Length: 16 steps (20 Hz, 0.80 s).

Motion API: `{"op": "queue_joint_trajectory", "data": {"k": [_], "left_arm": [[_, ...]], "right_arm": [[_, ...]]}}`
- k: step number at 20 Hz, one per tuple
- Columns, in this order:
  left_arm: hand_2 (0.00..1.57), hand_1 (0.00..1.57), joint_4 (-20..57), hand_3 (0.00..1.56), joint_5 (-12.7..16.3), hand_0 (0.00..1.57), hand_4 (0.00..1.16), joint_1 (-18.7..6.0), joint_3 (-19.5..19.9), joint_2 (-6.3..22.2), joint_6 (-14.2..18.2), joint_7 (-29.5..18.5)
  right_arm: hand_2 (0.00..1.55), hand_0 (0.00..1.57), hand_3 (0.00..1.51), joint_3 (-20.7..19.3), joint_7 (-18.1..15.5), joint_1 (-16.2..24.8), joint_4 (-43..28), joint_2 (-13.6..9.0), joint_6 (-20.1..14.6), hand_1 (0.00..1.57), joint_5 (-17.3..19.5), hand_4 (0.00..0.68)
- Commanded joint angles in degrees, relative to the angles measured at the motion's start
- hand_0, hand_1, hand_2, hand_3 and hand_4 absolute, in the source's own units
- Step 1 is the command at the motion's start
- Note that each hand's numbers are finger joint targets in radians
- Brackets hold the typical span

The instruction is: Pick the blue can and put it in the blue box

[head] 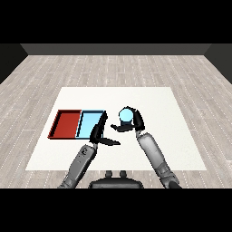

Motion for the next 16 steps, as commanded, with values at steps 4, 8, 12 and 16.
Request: {"op": "queue_joint_trajectory", "data": {"k": [4, 8, 12, 16], "left_arm": [[0.00, 0.00, 0.7, 0.00, 0.7, 0.00, 0.00, 0.3, -1.8, 0.0, 0.9, -0.2], [0.00, 0.00, 6.2, 0.00, 1.4, 0.00, 0.00, -2.2, -0.3, 0.0, 1.0, -0.2], [0.00, 0.00, 7.5, 0.00, 1.0, 0.00, 0.00, -5.3, -0.6, 0.0, 3.2, 0.8], [0.00, 0.00, 10.0, 0.00, 2.4, 0.00, 0.00, -4.3, -1.1, 0.0, 2.2, -0.6]], "right_arm": [[1.46, 1.49, 1.39, 2.8, 1.3, -1.0, 1.4, 2.3, -1.5, 1.49, 1.5, 0.576], [1.46, 1.48, 1.39, 1.0, 1.8, -2.1, 1.3, 2.3, 1.0, 1.48, 2.3, 0.593], [1.46, 1.48, 1.39, 0.7, 3.5, -5.0, 1.2, 2.3, 1.7, 1.48, 2.3, 0.586], [1.45, 1.47, 1.39, -1.2, 2.9, -2.9, 0.3, 2.4, 3.5, 1.47, 2.4, 0.587]]}}
